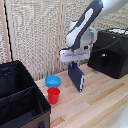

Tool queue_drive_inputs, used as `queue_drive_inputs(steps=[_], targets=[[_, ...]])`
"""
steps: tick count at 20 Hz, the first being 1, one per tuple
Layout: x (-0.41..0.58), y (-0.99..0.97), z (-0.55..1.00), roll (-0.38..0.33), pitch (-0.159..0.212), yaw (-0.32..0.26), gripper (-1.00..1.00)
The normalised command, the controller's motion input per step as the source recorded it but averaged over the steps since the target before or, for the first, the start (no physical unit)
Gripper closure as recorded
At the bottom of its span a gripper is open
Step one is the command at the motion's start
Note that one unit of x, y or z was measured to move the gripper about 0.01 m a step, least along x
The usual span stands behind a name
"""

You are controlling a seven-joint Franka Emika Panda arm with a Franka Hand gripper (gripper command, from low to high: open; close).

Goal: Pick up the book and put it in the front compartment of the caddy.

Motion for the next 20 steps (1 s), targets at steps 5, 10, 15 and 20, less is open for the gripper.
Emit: queue_drive_inputs(steps=[5,10,15,20], targets=[[0.309,-0.14,0.94,-0.015,0.118,-0.242,1.0],[0.082,0.0,0.93,-0.027,-0.003,-0.307,1.0],[-0.05,0.2,0.92,0.001,-0.09,-0.274,1.0],[-0.029,0.44,0.76,0.001,-0.069,-0.206,1.0]])
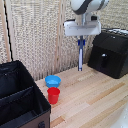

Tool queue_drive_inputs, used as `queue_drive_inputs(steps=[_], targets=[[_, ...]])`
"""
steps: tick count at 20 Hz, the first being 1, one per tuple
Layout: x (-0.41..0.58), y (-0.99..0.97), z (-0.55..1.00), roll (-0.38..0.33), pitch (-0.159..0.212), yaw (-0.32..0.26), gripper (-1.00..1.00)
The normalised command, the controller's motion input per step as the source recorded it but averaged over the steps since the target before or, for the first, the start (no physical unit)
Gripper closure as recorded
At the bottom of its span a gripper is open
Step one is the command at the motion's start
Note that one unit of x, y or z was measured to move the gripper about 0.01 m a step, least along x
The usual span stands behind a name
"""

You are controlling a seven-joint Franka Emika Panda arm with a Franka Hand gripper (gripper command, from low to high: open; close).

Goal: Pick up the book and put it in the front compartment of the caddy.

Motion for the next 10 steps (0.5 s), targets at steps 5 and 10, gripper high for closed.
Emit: queue_drive_inputs(steps=[5,10], targets=[[0.0,0.59,0.53,0.0,-0.025,-0.173,1.0],[0.0,0.67,0.34,0.0,0.0,-0.162,1.0]])
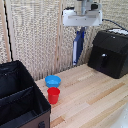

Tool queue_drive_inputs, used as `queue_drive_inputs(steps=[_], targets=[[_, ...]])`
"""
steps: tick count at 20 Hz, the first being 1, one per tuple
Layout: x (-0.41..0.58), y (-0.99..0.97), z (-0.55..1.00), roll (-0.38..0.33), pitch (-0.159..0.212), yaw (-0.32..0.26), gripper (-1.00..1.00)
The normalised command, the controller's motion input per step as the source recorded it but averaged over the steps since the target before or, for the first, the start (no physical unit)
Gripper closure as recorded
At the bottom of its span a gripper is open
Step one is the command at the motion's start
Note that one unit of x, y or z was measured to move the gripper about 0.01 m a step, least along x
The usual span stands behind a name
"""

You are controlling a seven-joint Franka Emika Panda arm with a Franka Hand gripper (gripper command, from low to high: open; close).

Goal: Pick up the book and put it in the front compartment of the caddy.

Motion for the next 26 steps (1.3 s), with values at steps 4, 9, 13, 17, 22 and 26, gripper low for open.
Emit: queue_drive_inputs(steps=[4,9,13,17,22,26], targets=[[0.0,0.68,0.33,0.0,-0.001,-0.166,1.0],[0.0,0.67,0.31,0.0,-0.008,-0.176,1.0],[0.0,0.63,0.37,0.0,-0.048,-0.201,1.0],[0.0,0.62,0.41,0.0,-0.069,-0.205,1.0],[-0.005,0.71,0.43,0.0,-0.078,-0.155,1.0],[-0.157,0.87,0.33,0.0,-0.038,-0.044,1.0]])
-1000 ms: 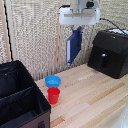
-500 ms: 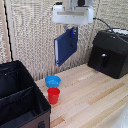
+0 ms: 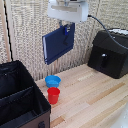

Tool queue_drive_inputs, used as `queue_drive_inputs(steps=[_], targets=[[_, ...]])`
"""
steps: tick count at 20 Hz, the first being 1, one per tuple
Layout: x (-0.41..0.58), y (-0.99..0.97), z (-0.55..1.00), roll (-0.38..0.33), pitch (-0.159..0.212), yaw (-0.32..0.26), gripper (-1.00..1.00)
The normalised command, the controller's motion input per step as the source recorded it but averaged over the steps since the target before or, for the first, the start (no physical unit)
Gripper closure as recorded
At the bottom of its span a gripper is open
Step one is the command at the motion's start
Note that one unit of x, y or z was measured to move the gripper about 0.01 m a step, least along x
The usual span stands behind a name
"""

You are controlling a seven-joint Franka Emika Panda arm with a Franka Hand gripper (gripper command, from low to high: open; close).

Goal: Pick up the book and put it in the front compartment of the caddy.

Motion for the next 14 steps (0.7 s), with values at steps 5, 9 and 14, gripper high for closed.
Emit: queue_drive_inputs(steps=[5,9,14], targets=[[-0.146,0.83,0.32,0.004,-0.003,-0.034,1.0],[-0.283,0.83,0.26,0.0,0.014,-0.004,1.0],[-0.253,0.79,0.31,0.016,0.011,-0.009,1.0]])
